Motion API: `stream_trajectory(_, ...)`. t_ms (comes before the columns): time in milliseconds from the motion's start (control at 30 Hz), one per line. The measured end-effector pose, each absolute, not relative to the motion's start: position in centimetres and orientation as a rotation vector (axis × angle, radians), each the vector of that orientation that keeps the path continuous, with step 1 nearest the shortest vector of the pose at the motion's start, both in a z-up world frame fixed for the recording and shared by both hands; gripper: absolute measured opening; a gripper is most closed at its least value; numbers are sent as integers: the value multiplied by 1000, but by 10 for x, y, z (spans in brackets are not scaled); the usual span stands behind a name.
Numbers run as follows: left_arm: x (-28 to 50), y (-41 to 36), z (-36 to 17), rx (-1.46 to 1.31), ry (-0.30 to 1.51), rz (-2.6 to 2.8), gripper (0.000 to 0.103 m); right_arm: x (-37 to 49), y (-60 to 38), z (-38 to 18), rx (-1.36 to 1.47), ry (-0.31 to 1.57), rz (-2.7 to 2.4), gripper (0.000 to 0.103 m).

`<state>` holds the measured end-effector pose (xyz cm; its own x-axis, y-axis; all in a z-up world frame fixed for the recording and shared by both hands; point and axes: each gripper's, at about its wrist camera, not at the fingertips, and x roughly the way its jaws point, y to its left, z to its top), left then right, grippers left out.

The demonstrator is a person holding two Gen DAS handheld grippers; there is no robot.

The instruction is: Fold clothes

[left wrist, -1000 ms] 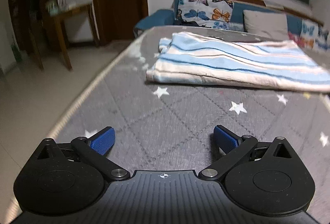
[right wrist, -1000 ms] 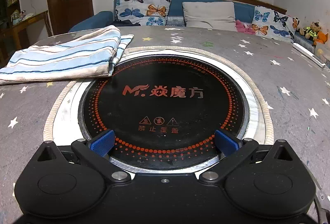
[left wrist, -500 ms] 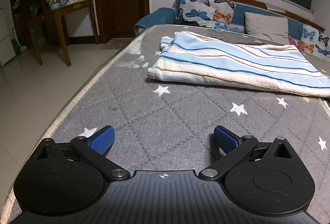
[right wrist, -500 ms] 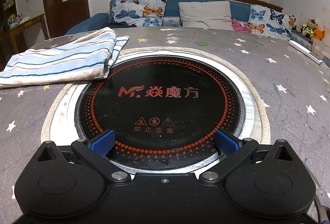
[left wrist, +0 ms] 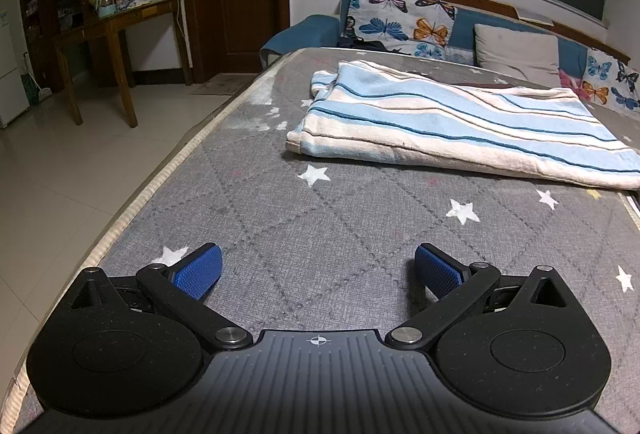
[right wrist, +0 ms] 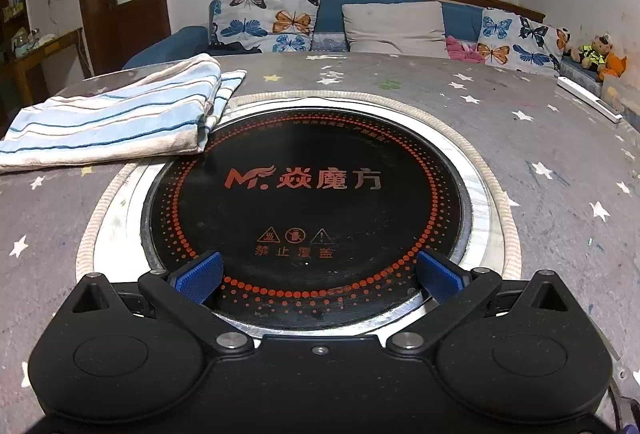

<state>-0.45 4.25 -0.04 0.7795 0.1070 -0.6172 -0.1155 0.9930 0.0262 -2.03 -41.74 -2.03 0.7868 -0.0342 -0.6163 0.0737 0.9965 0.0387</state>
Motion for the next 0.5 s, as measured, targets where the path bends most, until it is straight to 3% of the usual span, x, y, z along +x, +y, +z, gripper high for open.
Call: stream_trajectory(500, -4, 43, -1, -13, 666, 120, 103, -20, -415, -20, 49, 667, -62, 103)
